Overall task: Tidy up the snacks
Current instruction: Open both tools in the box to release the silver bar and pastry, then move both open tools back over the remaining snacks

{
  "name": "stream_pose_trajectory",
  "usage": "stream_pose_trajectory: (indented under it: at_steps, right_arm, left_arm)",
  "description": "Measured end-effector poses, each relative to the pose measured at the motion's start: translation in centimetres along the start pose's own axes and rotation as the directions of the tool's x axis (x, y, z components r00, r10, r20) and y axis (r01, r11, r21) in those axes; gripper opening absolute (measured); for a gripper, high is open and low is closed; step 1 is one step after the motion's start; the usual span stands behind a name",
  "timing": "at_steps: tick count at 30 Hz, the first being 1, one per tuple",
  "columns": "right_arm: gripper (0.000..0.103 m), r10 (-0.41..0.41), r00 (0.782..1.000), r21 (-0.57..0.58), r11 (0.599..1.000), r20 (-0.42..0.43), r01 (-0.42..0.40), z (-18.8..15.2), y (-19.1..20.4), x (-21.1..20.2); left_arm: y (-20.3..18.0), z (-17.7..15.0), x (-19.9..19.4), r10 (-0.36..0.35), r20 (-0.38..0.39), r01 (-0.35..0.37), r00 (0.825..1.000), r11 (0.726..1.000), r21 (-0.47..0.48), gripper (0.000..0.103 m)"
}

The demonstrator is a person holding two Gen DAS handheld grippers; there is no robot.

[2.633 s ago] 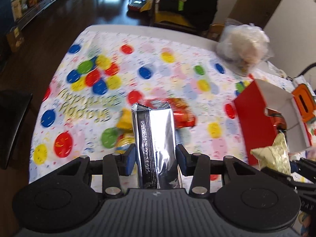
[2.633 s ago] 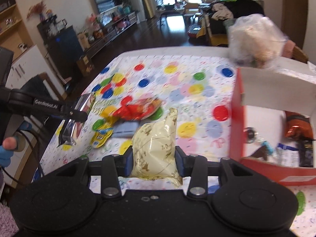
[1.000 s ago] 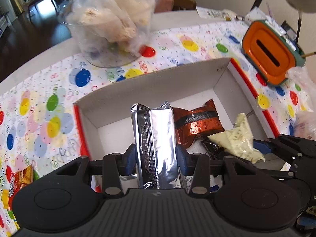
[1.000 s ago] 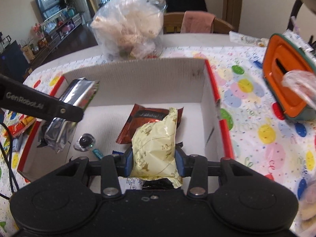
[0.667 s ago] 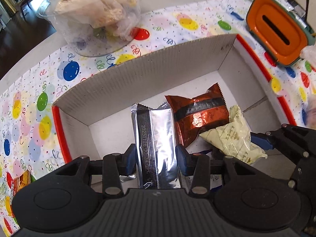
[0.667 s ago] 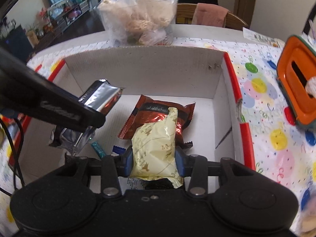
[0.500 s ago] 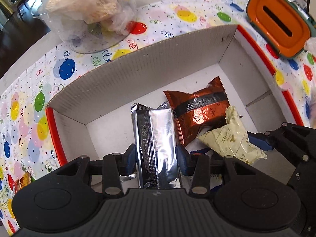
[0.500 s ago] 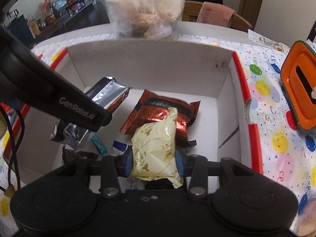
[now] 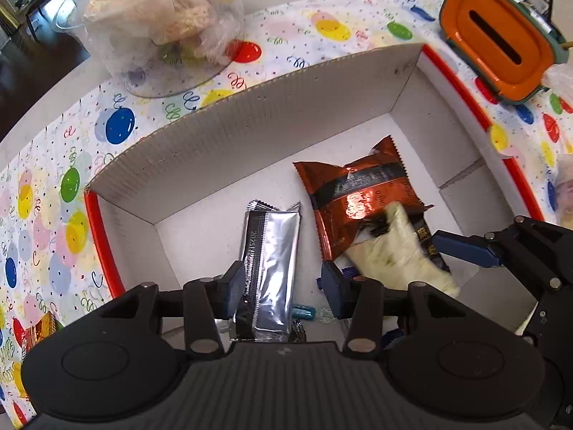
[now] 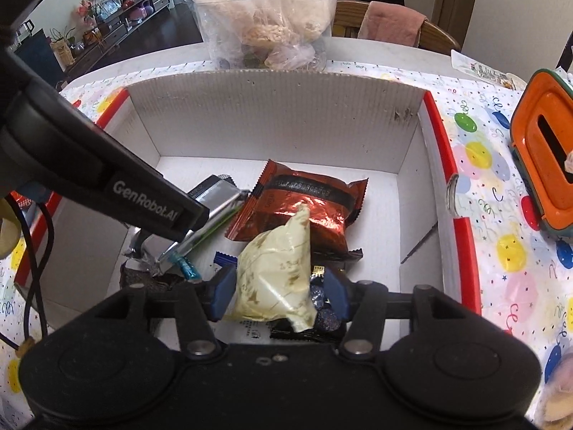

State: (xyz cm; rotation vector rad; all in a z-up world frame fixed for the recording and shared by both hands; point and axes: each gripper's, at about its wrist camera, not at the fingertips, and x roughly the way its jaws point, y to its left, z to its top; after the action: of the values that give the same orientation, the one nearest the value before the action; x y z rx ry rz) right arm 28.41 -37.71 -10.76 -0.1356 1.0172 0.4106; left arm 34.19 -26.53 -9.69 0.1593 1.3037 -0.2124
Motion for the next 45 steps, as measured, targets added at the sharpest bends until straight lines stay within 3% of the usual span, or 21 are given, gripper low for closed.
stream_pose_trajectory:
  at_steps: [10,13,16,19,36,38,45]
  right_arm:
    - [0.064,0.011,0.999,0.034,0.999,0.049,-0.013,-0.2,0.0,-2.6]
    - [0.072,0.022,0.997,0.045,0.999,0.072,-0.025,-0.3,0.1,-3.8]
    - [0.073,0.031,0.995,0.043,0.998,0.097,-0.035,-0.4,0.5,-4.9]
    - [0.079,0.038,0.991,0.047,0.998,0.128,-0.044,-0.5,0.9,-6.2]
    - [0.086,0.138,0.956,0.032,0.988,0.259,-0.152,-0.7,5.5,-11.2]
    - [0.096,0.144,0.953,0.027,0.987,0.266,-0.157,-0.8,6.4,-11.3]
    - [0.100,0.166,0.944,0.002,0.985,0.286,-0.174,-0.8,10.0,-11.4]
  left_arm:
    - [0.7,-2.0,-3.2,-0.025,0.103,0.026,0.994,1.000,-0.005,0.051]
    - [1.0,-2.7,-4.3,-0.031,0.130,0.033,0.991,0.999,-0.009,0.051]
    - [1.6,-3.5,-5.5,-0.038,0.160,0.041,0.986,0.999,-0.014,0.052]
    - [2.2,-4.4,-6.7,-0.036,0.191,0.041,0.981,0.999,-0.026,0.059]
    - [7.4,-12.3,-13.1,-0.008,0.371,0.047,0.929,0.994,-0.098,0.068]
    - [8.3,-13.4,-13.6,0.002,0.387,0.043,0.922,0.993,-0.108,0.072]
    - [11.6,-17.0,-15.1,0.022,0.426,0.046,0.905,0.988,-0.150,0.077]
